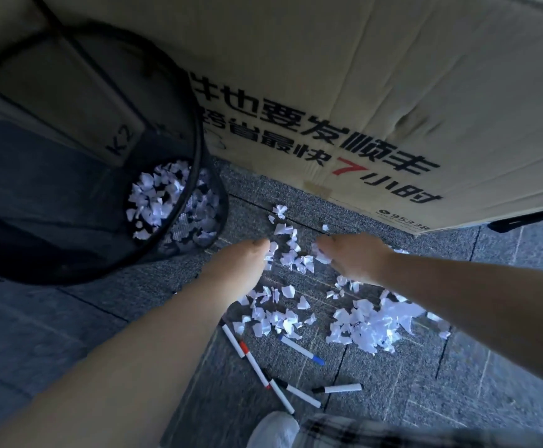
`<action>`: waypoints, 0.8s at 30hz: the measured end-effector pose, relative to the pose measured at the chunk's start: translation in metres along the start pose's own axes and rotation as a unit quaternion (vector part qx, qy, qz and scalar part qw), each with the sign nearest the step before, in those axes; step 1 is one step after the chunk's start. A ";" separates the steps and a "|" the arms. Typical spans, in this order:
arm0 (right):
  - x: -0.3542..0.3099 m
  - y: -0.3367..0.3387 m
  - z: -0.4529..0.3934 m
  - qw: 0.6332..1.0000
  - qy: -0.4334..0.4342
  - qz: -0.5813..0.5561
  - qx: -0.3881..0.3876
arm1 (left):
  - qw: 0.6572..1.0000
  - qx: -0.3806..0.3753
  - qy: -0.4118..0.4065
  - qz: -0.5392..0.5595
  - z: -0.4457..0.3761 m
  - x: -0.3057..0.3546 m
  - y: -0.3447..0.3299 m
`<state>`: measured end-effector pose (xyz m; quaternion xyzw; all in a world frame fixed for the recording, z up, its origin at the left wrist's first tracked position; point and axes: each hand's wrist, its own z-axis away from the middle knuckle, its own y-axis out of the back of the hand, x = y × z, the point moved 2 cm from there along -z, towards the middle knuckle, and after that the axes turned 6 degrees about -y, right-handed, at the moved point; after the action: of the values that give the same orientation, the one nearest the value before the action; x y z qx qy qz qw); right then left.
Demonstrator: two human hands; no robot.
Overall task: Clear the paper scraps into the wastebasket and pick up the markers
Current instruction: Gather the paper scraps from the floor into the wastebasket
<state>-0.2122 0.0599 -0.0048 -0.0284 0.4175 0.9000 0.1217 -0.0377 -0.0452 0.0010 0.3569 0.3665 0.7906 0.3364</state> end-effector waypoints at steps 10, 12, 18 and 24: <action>-0.024 0.097 0.051 0.993 -0.035 -0.066 0.091 | 0.998 0.042 0.012 0.046 0.029 0.037 0.130; -0.032 0.124 0.063 0.989 -0.046 -0.094 0.107 | 0.998 0.051 0.008 0.042 0.043 0.041 0.153; -0.070 0.205 0.089 0.972 -0.002 -0.121 0.204 | 0.987 0.161 0.006 0.013 0.091 0.028 0.220; -0.128 0.254 0.075 0.948 0.063 -0.155 0.271 | 0.964 0.256 0.072 -0.002 0.126 -0.029 0.244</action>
<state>-0.1455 -0.0656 0.2526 -0.1149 0.6431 0.7192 0.2366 0.0141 -0.1487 0.2517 0.3723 0.5810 0.6933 0.2077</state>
